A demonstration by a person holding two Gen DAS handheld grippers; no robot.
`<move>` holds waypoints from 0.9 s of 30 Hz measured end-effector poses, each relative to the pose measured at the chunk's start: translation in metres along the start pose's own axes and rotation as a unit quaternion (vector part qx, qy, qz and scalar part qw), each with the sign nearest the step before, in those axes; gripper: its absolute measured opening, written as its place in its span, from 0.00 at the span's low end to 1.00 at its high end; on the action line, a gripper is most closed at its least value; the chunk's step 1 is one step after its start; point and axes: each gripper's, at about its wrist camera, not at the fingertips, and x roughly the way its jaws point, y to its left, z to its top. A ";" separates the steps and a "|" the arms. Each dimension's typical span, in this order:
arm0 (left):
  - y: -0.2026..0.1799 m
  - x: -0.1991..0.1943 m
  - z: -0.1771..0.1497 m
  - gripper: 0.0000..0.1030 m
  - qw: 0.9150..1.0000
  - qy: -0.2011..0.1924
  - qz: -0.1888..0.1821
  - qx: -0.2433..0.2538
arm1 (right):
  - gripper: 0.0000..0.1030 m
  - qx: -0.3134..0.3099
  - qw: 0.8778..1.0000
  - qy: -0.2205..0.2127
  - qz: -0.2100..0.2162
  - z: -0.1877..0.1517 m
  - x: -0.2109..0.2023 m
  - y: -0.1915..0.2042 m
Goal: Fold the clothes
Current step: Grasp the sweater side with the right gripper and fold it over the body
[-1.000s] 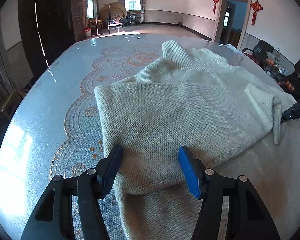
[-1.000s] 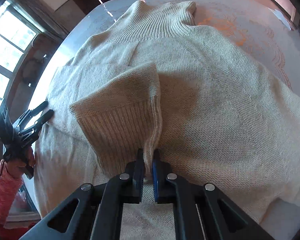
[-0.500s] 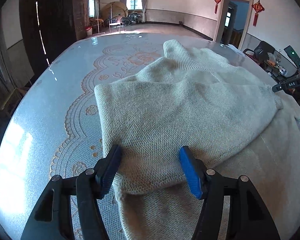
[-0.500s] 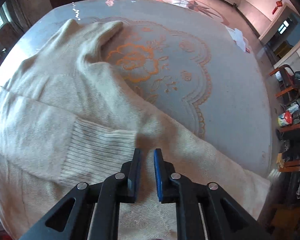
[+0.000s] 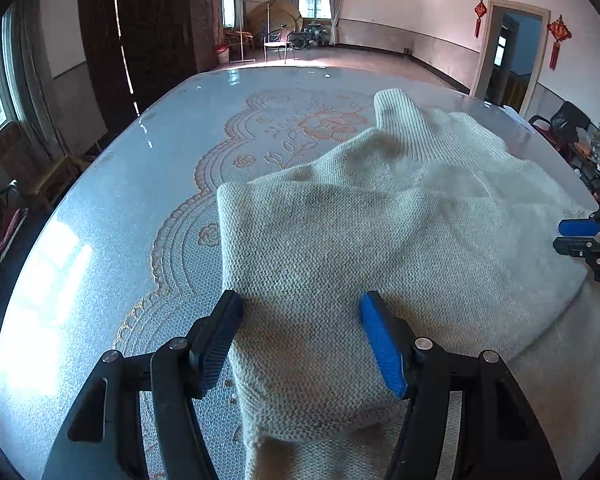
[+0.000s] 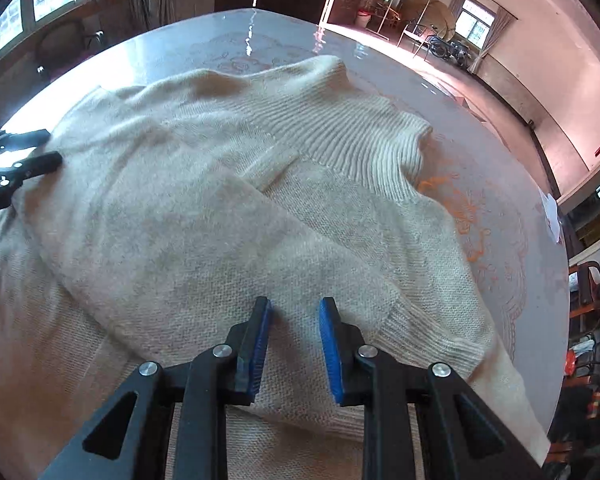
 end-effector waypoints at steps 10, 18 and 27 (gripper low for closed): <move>0.011 0.005 0.002 0.88 0.997 0.037 0.015 -0.065 | 0.28 0.427 0.890 -0.100 0.125 -0.131 -0.089 -0.201; -0.002 -0.014 -0.019 0.88 0.997 0.026 0.009 -0.074 | 0.38 0.746 0.603 -0.122 0.254 -0.353 -0.104 -0.280; -0.013 -0.019 -0.038 0.88 0.998 0.015 0.029 -0.059 | 0.40 0.796 0.454 -0.185 0.354 -0.372 -0.040 -0.241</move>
